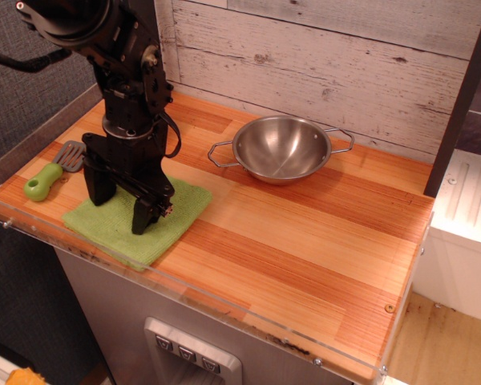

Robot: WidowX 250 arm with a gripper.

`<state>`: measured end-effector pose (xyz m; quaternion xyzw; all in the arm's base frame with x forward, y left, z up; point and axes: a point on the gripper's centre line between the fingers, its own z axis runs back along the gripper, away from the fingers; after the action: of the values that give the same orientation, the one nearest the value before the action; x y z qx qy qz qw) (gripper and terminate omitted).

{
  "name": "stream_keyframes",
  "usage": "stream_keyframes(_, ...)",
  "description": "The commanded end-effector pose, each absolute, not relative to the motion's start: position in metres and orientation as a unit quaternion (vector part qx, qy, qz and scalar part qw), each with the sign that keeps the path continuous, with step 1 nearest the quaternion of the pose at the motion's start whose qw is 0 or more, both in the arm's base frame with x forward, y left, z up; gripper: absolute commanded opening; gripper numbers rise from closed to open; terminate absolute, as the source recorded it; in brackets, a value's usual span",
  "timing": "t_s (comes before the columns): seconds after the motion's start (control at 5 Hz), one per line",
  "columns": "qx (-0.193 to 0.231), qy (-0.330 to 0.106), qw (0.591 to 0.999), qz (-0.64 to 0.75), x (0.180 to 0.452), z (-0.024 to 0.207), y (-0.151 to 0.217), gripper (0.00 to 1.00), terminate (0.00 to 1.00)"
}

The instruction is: Put the cloth on the bottom-right corner of the counter.

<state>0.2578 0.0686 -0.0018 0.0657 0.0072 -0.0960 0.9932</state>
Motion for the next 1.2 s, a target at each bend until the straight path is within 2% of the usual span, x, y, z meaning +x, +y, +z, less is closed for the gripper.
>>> stream_keyframes(0.0, -0.100, -0.018, 0.994, -0.048, 0.247, -0.020, -0.020, 1.00, 0.00)
stream_keyframes(0.2, -0.101, -0.030, 0.993, -0.059, 0.247, -0.014, -0.043, 1.00, 0.00)
stream_keyframes(0.6, -0.079, -0.020, 0.993, -0.080, 0.227, -0.013, -0.086, 1.00, 0.00)
stream_keyframes(1.0, -0.059, -0.017, 0.996, -0.065, 0.228, -0.013, -0.103, 1.00, 0.00)
